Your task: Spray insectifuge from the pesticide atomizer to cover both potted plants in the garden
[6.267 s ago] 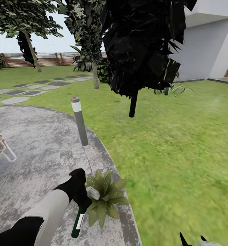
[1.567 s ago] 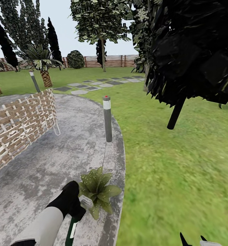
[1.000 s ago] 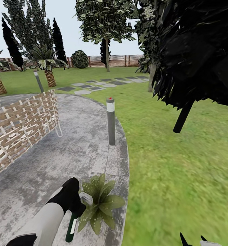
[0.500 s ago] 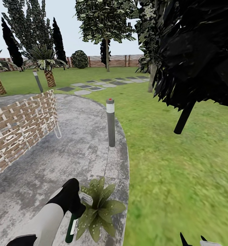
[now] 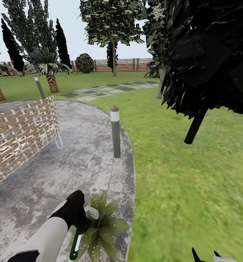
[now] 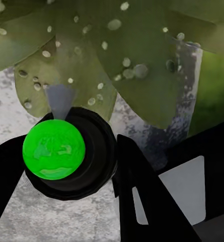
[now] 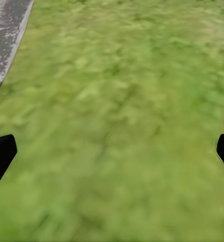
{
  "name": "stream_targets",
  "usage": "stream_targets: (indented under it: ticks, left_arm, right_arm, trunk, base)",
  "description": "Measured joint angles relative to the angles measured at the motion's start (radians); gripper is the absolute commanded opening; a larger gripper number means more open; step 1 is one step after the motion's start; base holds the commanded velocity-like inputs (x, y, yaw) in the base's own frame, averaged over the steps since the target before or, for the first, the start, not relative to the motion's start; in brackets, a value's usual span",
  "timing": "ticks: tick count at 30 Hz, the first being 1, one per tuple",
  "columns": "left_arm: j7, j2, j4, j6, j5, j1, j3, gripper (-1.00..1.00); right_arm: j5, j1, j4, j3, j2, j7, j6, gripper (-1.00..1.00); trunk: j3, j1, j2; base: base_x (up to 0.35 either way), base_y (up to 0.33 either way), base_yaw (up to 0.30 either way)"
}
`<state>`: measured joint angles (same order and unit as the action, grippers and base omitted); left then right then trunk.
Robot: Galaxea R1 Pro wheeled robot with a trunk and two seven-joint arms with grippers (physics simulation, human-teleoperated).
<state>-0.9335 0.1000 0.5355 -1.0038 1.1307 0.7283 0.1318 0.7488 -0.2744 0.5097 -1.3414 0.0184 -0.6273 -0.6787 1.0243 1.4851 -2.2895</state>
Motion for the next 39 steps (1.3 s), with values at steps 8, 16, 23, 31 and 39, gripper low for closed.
stream_targets:
  ticks: [8, 16, 23, 31, 39]
  left_arm:
    - [0.000, -0.002, 0.002, 0.000, 0.000, 0.000, 0.004, -1.00]
    - [0.000, -0.002, 0.001, 0.000, 0.000, 0.001, 0.004, -1.00]
    - [0.000, -0.002, 0.000, 0.002, 0.003, 0.001, 0.004, -1.00]
    - [0.000, -0.004, 0.001, 0.000, -0.001, 0.001, 0.004, -1.00]
    - [0.000, -0.006, 0.000, 0.000, -0.002, 0.001, 0.003, -1.00]
  right_arm:
    - [0.000, 0.000, -0.001, 0.000, 0.000, 0.000, 0.000, 1.00]
    - [0.000, 0.000, 0.000, 0.000, 0.000, 0.000, 0.000, 1.00]
    - [0.000, 0.000, 0.000, 0.000, 0.000, 0.000, 0.000, 1.00]
    - [0.000, 0.000, 0.000, 0.000, 0.000, 0.000, 0.000, 1.00]
    - [0.000, 0.000, 0.000, 0.000, 0.000, 0.000, 0.000, 1.00]
  trunk:
    - [0.000, 0.000, 0.000]
    - [0.000, 0.000, 0.000]
    - [0.000, 0.000, 0.000]
    - [0.000, 0.001, 0.000]
    - [0.000, 0.001, 0.000]
  base:
    - [0.001, -0.044, 0.047]
    - [0.000, -0.053, 0.150]
    - [-0.171, -0.223, 0.002]
    - [-0.269, -0.182, 0.000]
    - [-0.274, -0.164, 0.000]
